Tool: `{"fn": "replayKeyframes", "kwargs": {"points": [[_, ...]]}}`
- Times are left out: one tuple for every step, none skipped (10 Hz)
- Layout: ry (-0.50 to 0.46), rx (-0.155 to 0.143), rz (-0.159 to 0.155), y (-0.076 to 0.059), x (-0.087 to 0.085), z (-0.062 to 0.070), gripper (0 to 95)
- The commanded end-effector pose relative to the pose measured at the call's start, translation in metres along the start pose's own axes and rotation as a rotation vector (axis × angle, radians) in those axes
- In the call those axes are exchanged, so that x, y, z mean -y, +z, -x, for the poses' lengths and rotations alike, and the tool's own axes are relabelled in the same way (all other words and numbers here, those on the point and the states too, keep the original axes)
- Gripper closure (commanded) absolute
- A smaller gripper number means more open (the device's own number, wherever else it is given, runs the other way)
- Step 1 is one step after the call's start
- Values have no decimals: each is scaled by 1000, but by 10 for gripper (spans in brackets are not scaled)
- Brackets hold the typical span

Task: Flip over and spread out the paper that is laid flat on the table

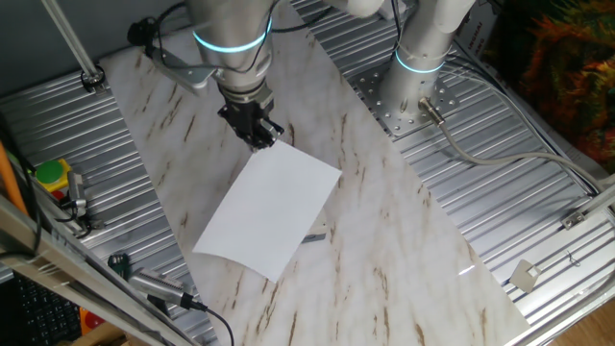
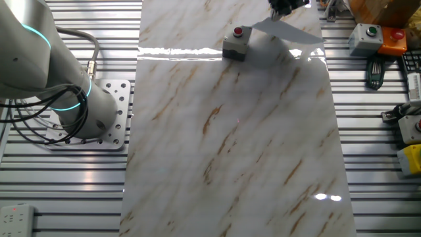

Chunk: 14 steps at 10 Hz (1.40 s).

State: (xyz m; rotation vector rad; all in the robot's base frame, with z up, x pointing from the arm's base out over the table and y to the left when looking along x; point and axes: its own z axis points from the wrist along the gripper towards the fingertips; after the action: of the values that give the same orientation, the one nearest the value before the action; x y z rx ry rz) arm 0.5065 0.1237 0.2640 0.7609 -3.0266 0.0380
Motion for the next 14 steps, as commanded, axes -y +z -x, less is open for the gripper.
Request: {"fn": "replayKeyframes", "kwargs": {"points": [[-14,-2,-7,9,2,1,950],[-21,-1,-8,14,4,3,950],[-26,-4,-10,18,5,3,950],[-32,-5,-13,21,5,4,950],[-35,-5,-14,25,6,5,950],[-40,-5,-14,29,7,5,950],[-44,-3,-14,32,7,6,950],[-43,-6,-14,35,8,7,950],[-45,-3,-13,37,8,7,950],[-46,-1,-11,39,8,7,950],[-47,-2,-10,40,9,8,950],[-46,-1,-7,43,9,7,950],[-44,1,-6,44,9,7,950],[-42,8,0,51,9,4,950]]}}
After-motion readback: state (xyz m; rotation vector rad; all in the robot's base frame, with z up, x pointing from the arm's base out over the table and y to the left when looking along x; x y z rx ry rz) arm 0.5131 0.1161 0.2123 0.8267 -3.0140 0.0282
